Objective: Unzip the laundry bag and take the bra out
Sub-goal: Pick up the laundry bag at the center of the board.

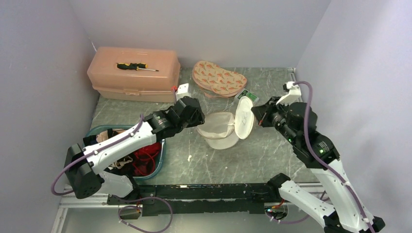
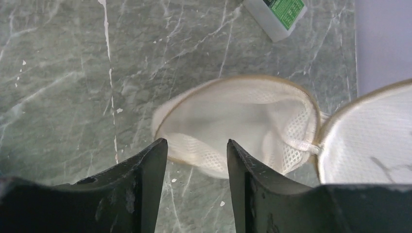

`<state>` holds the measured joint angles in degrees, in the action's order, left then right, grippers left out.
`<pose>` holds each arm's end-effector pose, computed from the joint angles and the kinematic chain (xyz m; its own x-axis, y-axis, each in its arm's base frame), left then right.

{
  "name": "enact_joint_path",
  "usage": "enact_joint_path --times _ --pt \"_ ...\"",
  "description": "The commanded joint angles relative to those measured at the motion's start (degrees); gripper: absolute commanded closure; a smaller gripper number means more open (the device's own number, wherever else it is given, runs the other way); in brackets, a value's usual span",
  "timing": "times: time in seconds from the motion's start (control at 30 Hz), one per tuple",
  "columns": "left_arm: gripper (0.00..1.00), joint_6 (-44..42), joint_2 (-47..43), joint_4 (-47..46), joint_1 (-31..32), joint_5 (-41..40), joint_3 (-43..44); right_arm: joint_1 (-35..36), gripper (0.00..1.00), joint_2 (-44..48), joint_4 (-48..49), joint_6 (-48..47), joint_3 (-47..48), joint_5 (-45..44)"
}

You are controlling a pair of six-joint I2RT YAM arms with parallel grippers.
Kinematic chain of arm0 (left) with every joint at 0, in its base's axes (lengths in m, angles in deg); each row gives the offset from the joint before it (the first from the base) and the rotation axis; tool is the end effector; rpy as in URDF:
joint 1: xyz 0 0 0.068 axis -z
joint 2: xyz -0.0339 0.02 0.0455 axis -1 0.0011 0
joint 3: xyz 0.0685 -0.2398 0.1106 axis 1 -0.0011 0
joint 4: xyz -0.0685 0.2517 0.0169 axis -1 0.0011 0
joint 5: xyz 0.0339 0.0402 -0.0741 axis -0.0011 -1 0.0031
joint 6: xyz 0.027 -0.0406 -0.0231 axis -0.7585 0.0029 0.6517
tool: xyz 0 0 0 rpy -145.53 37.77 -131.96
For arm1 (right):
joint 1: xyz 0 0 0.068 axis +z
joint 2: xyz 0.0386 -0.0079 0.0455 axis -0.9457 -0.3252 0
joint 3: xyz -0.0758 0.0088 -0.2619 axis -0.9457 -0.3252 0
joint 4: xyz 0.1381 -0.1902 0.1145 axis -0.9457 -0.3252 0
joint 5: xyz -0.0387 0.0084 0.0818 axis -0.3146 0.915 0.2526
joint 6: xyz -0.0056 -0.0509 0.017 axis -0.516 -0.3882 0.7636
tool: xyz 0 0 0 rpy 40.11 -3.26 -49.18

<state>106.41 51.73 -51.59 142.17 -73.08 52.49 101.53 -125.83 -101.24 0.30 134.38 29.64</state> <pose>0.1914 -0.2235 0.3250 -0.6481 -0.3463 -0.6783 0.0259 0.8801 -0.4741 0.1202 0.0649 0.4077 -0.4084 0.3054 -0.8602 -0.2162 0.8832 0.4162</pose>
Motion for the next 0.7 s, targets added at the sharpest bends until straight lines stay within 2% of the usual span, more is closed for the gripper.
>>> enact_joint_path --times 0.0,0.13,0.27,0.4,0.53,0.67 --pt "0.46 -4.40 3.60 3.23 -0.33 3.08 0.90 0.01 1.00 -0.09 3.44 -2.94 3.30 6.91" --pt "0.43 -1.85 4.53 2.13 -1.02 4.77 -4.78 0.00 1.00 1.03 2.94 -3.42 -2.15 5.96" --pt "0.33 -2.70 2.30 -1.19 -2.93 7.67 -9.17 0.00 1.00 2.59 2.26 -3.41 -6.15 3.88" --pt "0.21 -7.63 0.30 -14.89 -4.07 18.24 -15.47 0.00 1.00 3.41 1.30 -2.94 -7.89 1.04" --pt "0.12 -10.53 3.12 -27.66 -3.87 27.13 -18.67 -0.05 1.00 4.10 1.63 -2.12 -9.57 0.78" --pt "0.09 -14.77 6.63 -35.32 -1.16 28.93 -18.39 0.01 1.00 4.27 1.63 -1.93 -10.07 0.87"
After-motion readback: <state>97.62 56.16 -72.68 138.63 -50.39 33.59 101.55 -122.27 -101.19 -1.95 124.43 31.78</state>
